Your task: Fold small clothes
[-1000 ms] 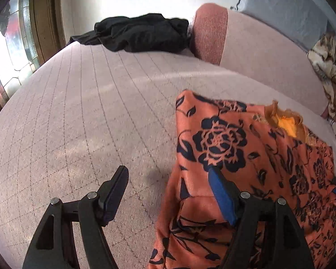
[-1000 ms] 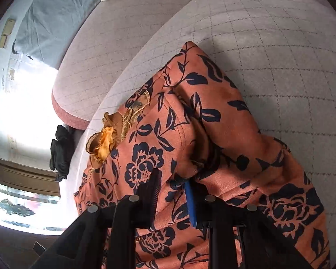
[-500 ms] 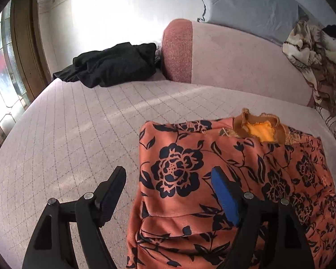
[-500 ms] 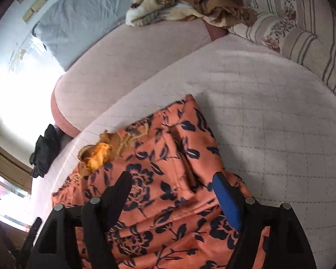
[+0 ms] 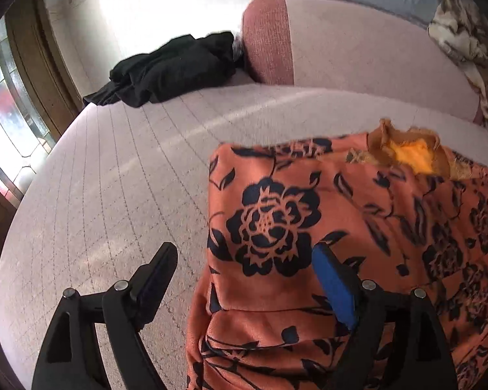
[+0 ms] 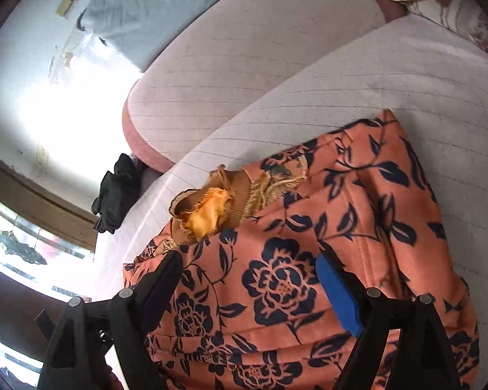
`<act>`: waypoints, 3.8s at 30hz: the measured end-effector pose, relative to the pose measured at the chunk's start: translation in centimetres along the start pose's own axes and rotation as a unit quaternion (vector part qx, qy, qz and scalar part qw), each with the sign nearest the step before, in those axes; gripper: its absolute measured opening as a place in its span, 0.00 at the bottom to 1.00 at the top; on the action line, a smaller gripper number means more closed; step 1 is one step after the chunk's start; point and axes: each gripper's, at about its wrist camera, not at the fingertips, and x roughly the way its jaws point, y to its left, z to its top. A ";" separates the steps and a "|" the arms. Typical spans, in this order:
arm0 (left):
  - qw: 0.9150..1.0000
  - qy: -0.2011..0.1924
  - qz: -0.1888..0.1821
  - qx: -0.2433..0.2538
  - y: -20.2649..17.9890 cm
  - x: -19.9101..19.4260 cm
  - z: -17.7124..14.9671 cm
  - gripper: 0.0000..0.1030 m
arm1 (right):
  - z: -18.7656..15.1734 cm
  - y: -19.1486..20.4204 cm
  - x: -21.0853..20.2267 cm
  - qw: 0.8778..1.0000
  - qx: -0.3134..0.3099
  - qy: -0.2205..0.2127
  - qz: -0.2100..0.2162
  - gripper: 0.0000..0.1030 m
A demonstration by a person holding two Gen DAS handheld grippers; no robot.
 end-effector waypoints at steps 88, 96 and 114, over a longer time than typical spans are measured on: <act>0.976 0.083 -0.166 -0.112 9.8 -14.4 -24.7 0.07 | -22.0 -16.5 -20.9 0.978 0.072 0.195 0.006 0.05; 0.975 0.086 -0.166 -0.119 9.8 -13.9 -24.9 0.11 | -21.9 -16.9 -20.3 0.977 0.074 0.198 0.010 0.11; 0.975 0.087 -0.176 -0.106 10.1 -13.9 -24.6 0.07 | -21.5 -16.9 -21.2 0.979 0.083 0.184 0.015 0.07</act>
